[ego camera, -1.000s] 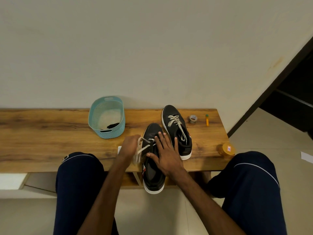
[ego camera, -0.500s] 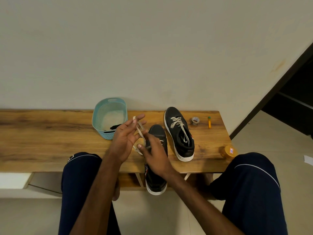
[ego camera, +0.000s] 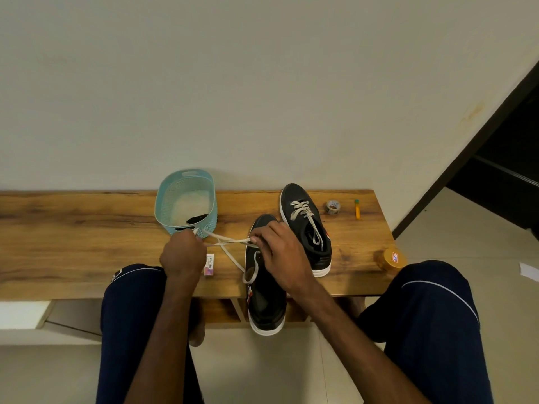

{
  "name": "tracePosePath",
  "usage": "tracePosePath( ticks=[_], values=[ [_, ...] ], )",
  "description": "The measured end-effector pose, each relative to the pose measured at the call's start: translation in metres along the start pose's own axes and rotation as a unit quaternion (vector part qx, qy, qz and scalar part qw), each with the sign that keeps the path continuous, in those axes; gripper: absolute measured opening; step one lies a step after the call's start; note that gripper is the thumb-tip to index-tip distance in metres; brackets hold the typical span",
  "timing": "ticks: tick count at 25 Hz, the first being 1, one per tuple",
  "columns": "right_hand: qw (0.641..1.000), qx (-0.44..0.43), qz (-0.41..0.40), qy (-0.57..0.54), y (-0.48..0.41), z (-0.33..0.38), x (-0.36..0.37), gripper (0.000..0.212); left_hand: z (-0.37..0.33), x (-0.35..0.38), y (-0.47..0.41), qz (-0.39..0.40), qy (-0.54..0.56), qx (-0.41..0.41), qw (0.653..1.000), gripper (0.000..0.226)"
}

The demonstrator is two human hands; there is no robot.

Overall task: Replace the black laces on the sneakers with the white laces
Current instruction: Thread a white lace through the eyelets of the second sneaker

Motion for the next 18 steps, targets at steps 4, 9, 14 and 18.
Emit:
tracePosePath(
  ticks=[4, 9, 14, 18],
  values=[
    [0.990, -0.051, 0.035, 0.129, 0.004, -0.001, 0.005, 0.044, -0.022, 0.004, 0.007, -0.012, 0.011, 0.102, 0.995, 0.055],
    [0.985, -0.073, 0.048, 0.150, 0.009, 0.007, 0.010, 0.042, -0.083, 0.040, 0.043, 0.229, 0.223, 0.390, 0.863, 0.028],
    [0.994, -0.010, 0.029, 0.103, 0.010, -0.006, 0.000, 0.020, -0.075, 0.032, 0.037, 0.202, 0.217, 0.343, 0.891, 0.016],
    [0.991, 0.042, 0.002, -0.129, 0.006, -0.023, -0.007, 0.016, -0.064, 0.028, 0.027, 0.127, 0.156, 0.322, 0.925, 0.012]
  ],
)
Point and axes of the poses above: each hand's wrist, its own y-axis away from the middle knuckle, its own x-axis out of the palm, z = x × y, the point moved 8 cm from there along -y, towards the middle knuckle, and after that the axes turned 15 degrees about z, right-handed, at the moved point
